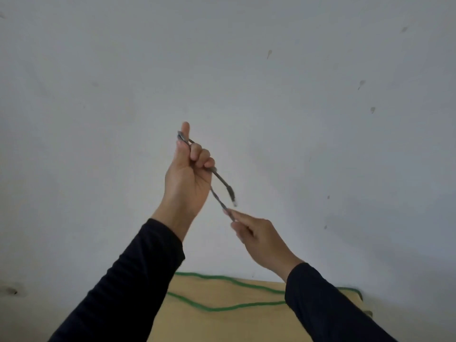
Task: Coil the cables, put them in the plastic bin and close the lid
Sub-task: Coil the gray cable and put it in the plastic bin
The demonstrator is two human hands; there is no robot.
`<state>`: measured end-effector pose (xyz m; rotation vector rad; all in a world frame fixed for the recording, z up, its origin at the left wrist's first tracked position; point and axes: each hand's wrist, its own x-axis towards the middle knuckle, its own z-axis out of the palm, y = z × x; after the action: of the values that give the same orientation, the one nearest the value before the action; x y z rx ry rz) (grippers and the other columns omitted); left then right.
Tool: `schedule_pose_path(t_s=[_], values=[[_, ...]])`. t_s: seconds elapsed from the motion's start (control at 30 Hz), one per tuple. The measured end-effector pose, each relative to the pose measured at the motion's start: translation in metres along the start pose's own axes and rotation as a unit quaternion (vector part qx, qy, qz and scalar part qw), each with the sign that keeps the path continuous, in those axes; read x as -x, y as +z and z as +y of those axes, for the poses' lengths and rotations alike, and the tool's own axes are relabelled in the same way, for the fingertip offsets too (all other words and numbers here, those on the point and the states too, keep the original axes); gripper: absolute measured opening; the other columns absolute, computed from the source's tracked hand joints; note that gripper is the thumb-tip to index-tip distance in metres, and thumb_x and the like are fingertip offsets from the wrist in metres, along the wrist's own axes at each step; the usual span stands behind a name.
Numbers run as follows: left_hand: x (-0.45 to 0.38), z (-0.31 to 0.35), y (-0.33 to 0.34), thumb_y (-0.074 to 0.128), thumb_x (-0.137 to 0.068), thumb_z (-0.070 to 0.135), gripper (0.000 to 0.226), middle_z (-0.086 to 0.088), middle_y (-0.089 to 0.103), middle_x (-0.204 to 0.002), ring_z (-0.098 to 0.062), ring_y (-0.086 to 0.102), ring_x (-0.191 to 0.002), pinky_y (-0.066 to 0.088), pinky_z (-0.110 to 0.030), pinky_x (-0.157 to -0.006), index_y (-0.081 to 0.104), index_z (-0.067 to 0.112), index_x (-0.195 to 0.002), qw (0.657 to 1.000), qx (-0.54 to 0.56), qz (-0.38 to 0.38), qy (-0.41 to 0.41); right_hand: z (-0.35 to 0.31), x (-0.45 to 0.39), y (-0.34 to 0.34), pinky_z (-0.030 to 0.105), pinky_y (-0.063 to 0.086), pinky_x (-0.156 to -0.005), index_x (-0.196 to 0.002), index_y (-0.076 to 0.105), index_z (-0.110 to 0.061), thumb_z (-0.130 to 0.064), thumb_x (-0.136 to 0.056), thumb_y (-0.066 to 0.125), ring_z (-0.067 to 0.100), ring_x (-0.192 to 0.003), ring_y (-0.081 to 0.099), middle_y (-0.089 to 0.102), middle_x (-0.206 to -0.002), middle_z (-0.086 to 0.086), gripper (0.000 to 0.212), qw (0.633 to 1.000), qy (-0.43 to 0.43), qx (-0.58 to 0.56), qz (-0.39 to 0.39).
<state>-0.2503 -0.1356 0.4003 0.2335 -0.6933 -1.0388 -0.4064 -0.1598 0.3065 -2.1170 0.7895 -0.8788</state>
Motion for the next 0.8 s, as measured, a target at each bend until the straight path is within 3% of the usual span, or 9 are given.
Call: schedule_pose_path(t_s=[0.07, 0.1, 0.2, 0.27, 0.4, 0.53, 0.63, 0.7, 0.8], values=[[-0.008, -0.001, -0.014, 0.024, -0.103, 0.029, 0.037, 0.012, 0.033, -0.053, -0.006, 0.031, -0.051, 0.036, -0.017, -0.055, 0.039, 0.028, -0.137, 0.979, -0.197, 0.026, 0.051, -0.006, 0.005, 0.0, 0.003, 0.039, -0.084, -0.127, 0.054, -0.016, -0.018, -0.096, 0.047, -0.006, -0.1, 0.056, 0.064, -0.118, -0.006, 0.032, 0.998, -0.023, 0.051, -0.023], [-0.008, -0.004, -0.022, 0.023, -0.103, 0.028, 0.037, 0.013, 0.034, -0.054, -0.006, 0.032, -0.052, 0.035, -0.017, -0.057, 0.036, 0.031, -0.138, 0.945, -0.316, 0.025, 0.077, -0.012, 0.005, -0.003, 0.005, 0.042, -0.085, -0.125, 0.057, -0.015, -0.018, -0.095, 0.049, 0.0, -0.103, 0.057, 0.065, -0.118, -0.002, 0.031, 0.996, -0.039, 0.081, -0.028], [0.007, -0.021, -0.046, 0.027, -0.102, 0.027, 0.033, 0.006, 0.048, -0.067, 0.004, 0.045, -0.062, 0.036, -0.02, -0.067, 0.052, 0.023, -0.124, 0.838, -0.538, -0.033, 0.088, -0.029, 0.002, -0.021, 0.007, 0.043, -0.078, -0.112, 0.066, -0.014, -0.017, -0.092, 0.055, -0.004, -0.092, 0.06, 0.07, -0.107, 0.0, 0.023, 0.989, -0.08, 0.119, -0.024], [0.024, -0.035, -0.056, 0.03, -0.1, 0.027, 0.039, 0.001, 0.055, -0.078, 0.015, 0.049, -0.071, 0.038, -0.017, -0.07, 0.058, 0.002, -0.111, 0.816, -0.573, -0.068, 0.035, -0.041, -0.004, -0.036, 0.007, 0.044, -0.073, -0.102, 0.071, -0.015, -0.017, -0.089, 0.061, -0.006, -0.082, 0.061, 0.073, -0.098, -0.002, 0.017, 0.988, -0.101, 0.114, -0.013], [0.068, -0.057, -0.05, 0.028, -0.101, 0.03, 0.035, 0.006, 0.051, -0.059, -0.006, 0.044, -0.053, 0.036, -0.015, -0.055, 0.054, 0.021, -0.123, 0.837, -0.522, -0.157, -0.048, -0.06, -0.018, -0.065, 0.028, 0.05, -0.074, -0.088, 0.074, -0.023, -0.022, -0.081, 0.07, 0.018, -0.075, 0.066, 0.074, -0.079, 0.003, 0.008, 0.992, -0.081, 0.097, 0.012], [0.091, -0.057, -0.034, 0.025, -0.096, 0.036, 0.043, 0.008, 0.028, -0.052, -0.012, 0.024, -0.05, 0.027, -0.02, -0.053, 0.058, 0.022, -0.12, 0.902, -0.363, -0.199, -0.119, -0.062, -0.024, -0.085, 0.021, 0.051, -0.073, -0.079, 0.073, -0.021, -0.019, -0.078, 0.072, 0.009, -0.072, 0.066, 0.071, -0.07, -0.006, 0.002, 0.998, -0.057, 0.038, 0.006], [0.088, -0.046, -0.015, 0.027, -0.094, 0.034, 0.044, 0.009, 0.017, -0.053, -0.007, 0.02, -0.045, 0.027, -0.017, -0.048, 0.064, 0.021, -0.113, 0.947, -0.191, -0.201, -0.159, -0.052, -0.025, -0.082, 0.012, 0.037, -0.051, -0.082, 0.074, -0.02, -0.025, -0.082, 0.065, 0.004, -0.052, 0.048, 0.061, -0.056, -0.015, 0.01, 0.996, -0.051, -0.06, 0.051], [0.079, -0.036, -0.001, 0.029, -0.095, 0.032, 0.041, 0.008, 0.017, -0.051, -0.005, 0.02, -0.044, 0.029, -0.014, -0.045, 0.064, 0.019, -0.113, 0.972, -0.071, -0.176, -0.138, -0.04, -0.025, -0.072, 0.017, 0.031, -0.047, -0.086, 0.073, -0.027, -0.032, -0.084, 0.061, 0.009, -0.05, 0.036, 0.05, -0.05, -0.014, 0.013, 0.99, -0.032, -0.101, 0.089], [0.052, -0.016, 0.013, 0.025, -0.1, 0.031, 0.038, 0.009, 0.032, -0.048, -0.004, 0.03, -0.043, 0.032, -0.013, -0.048, 0.055, 0.018, -0.119, 0.993, 0.012, -0.107, -0.047, -0.022, -0.018, -0.046, 0.017, 0.036, -0.054, -0.102, 0.07, -0.03, -0.024, -0.092, 0.055, 0.004, -0.05, 0.04, 0.05, -0.049, -0.016, 0.019, 0.995, -0.005, -0.037, 0.09]])
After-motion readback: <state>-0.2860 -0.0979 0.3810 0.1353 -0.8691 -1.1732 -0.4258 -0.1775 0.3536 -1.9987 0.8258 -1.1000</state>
